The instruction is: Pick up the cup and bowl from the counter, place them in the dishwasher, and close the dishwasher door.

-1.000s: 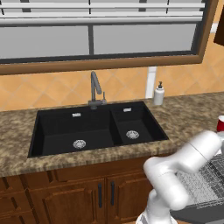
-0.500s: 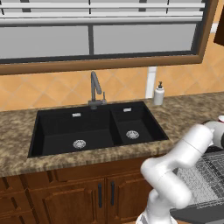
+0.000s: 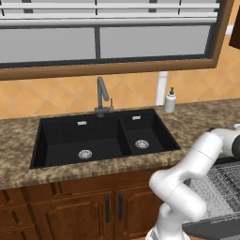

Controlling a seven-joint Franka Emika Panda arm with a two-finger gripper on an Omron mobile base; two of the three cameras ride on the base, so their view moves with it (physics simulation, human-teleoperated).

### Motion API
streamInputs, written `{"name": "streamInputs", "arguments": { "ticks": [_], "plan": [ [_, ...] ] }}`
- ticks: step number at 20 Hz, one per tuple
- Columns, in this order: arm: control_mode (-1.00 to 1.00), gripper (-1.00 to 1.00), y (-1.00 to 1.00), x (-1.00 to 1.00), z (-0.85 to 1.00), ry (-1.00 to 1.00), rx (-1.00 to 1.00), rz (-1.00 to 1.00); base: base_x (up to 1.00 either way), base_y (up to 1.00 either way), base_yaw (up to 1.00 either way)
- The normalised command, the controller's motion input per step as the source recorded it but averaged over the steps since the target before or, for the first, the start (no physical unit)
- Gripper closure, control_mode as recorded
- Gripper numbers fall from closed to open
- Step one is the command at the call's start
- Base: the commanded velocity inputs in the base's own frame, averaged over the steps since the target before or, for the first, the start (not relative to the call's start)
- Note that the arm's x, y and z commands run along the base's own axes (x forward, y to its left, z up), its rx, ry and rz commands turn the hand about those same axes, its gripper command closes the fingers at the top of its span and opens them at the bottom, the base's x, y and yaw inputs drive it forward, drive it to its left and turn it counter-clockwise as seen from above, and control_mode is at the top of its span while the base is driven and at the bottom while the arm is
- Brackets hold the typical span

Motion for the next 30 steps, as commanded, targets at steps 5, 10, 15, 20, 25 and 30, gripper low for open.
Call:
{"name": "streamInputs", "arguments": {
  "ticks": [5,10,15,20,25,30],
  "plan": [
    [-1.0,1.0,0.0,0.43,-0.8,-0.04,0.0,0.0,0.0,0.0,0.0],
    [-1.0,1.0,0.0,0.28,-0.38,-0.22,0.01,0.0,0.0,0.0,0.0],
    [-1.0,1.0,0.0,0.1,-0.67,-0.1,0.02,0.0,0.0,0.0,0.0],
    [-1.0,1.0,0.0,0.29,-0.21,-0.01,0.0,0.0,0.0,0.0,0.0],
    [-1.0,1.0,0.02,0.38,-0.08,0.05,-0.01,0.0,0.0,0.0,0.0],
    [-1.0,1.0,0.04,0.28,-0.55,-0.01,0.0,0.0,0.0,0.0,0.0]
  ]
}}
